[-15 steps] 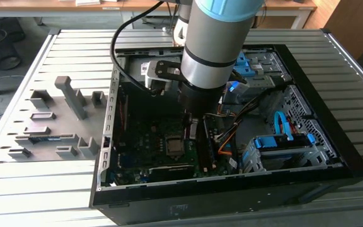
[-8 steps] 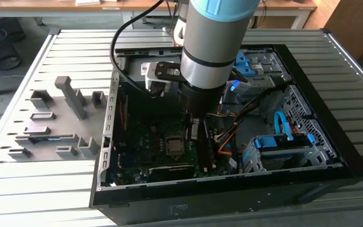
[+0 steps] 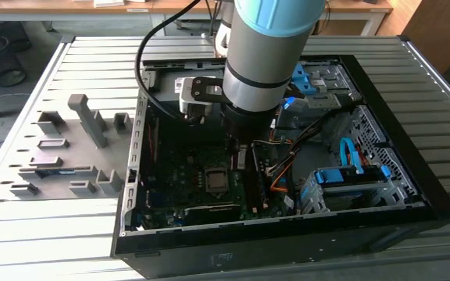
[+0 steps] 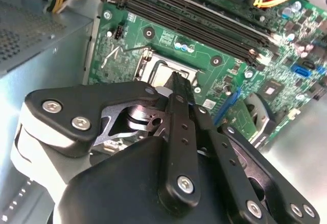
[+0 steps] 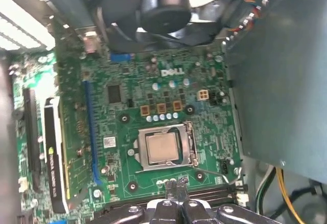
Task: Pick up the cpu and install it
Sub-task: 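Close the cpu cover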
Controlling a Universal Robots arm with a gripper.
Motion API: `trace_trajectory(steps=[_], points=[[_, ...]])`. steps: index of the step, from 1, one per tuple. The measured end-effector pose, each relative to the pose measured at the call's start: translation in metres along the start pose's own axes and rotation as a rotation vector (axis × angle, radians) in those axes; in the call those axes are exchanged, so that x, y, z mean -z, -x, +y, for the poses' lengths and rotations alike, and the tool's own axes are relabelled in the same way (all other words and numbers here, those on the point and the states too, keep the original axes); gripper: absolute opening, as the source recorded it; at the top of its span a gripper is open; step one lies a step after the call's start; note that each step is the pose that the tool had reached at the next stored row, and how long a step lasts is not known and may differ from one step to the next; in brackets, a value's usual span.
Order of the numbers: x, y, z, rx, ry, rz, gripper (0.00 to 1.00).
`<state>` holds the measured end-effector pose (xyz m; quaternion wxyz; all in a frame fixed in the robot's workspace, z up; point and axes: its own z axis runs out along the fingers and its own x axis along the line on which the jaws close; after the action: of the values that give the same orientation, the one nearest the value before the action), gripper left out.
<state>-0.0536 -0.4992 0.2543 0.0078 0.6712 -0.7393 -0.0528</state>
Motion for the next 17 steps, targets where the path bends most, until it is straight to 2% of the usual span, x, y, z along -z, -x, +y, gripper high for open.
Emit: trace_trajectory(steps=[6,8,12,17], points=[[-0.0005,-0.0001,-0.0001,0.106,0.0062,0.0113,0.10],[-0.0004,0.0000,-0.0001,0.127,0.0068,0.0291,0.10],[-0.0005,0.0000,-0.0001,0.163,0.0081,0.0491,0.10],[-0.0005,-0.0001,-0.0001,0.209,0.0100,0.0553,0.10]])
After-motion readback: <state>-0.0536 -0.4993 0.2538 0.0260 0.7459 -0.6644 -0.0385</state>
